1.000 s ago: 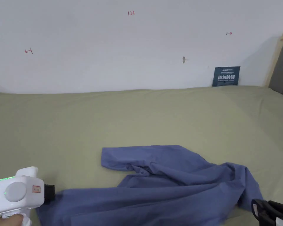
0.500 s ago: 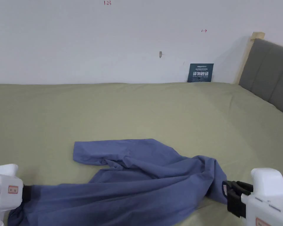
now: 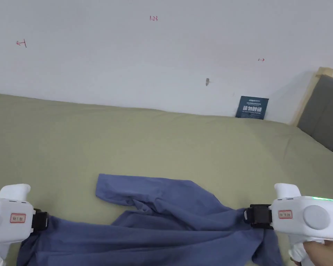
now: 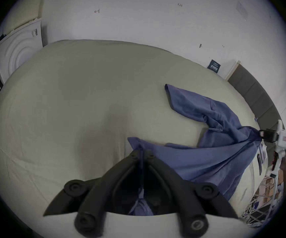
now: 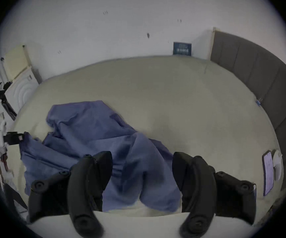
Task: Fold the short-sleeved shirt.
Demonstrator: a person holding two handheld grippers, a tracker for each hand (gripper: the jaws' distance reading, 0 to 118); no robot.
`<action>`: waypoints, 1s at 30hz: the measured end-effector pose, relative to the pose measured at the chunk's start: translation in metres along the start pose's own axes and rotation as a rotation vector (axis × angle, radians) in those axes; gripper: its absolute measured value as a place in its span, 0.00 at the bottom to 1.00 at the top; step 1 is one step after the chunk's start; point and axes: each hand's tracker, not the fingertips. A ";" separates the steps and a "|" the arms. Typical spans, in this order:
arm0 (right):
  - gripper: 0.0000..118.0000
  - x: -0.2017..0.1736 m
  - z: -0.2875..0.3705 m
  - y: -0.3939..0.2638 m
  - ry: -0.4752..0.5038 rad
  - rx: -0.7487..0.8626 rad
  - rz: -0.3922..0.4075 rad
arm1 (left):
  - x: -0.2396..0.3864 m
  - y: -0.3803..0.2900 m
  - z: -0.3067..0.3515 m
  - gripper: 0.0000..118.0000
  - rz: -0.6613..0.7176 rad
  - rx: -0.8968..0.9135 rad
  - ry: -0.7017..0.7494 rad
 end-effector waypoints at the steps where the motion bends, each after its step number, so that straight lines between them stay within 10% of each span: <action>1: 0.64 -0.002 -0.006 0.003 -0.026 -0.038 -0.003 | -0.002 0.000 0.000 0.01 0.003 -0.002 0.006; 3: 0.60 -0.004 -0.013 0.006 -0.042 -0.071 0.000 | -0.007 0.000 -0.003 0.01 0.005 0.000 0.005; 5: 0.05 -0.007 -0.010 0.007 -0.063 -0.052 0.023 | -0.011 0.002 -0.002 0.01 0.015 0.001 -0.011; 30: 0.05 -0.044 0.104 0.057 0.119 0.282 0.034 | 0.007 0.080 0.114 0.01 -0.078 0.318 -0.069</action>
